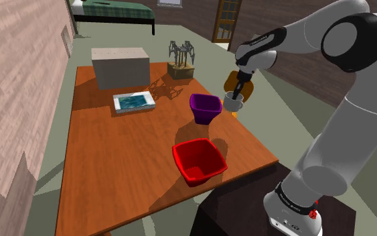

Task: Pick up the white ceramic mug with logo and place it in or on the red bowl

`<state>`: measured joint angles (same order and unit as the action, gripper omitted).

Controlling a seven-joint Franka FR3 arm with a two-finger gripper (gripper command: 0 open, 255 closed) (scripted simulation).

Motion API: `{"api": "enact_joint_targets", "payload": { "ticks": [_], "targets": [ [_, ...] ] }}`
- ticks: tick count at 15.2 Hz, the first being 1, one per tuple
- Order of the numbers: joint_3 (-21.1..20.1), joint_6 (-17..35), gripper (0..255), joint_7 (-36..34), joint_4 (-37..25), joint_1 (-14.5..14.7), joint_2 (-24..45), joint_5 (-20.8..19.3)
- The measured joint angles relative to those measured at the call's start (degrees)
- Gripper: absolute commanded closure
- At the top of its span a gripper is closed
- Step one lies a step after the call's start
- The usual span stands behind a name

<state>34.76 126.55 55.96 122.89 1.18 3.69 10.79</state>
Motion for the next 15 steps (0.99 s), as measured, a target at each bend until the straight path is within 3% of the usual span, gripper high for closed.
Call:
{"api": "enact_joint_targets", "payload": {
  "ticks": [15],
  "targets": [
    [-0.4,-10.0,255,-5.0,-5.2,0.7,-6.5,-5.2]
  ]
}}
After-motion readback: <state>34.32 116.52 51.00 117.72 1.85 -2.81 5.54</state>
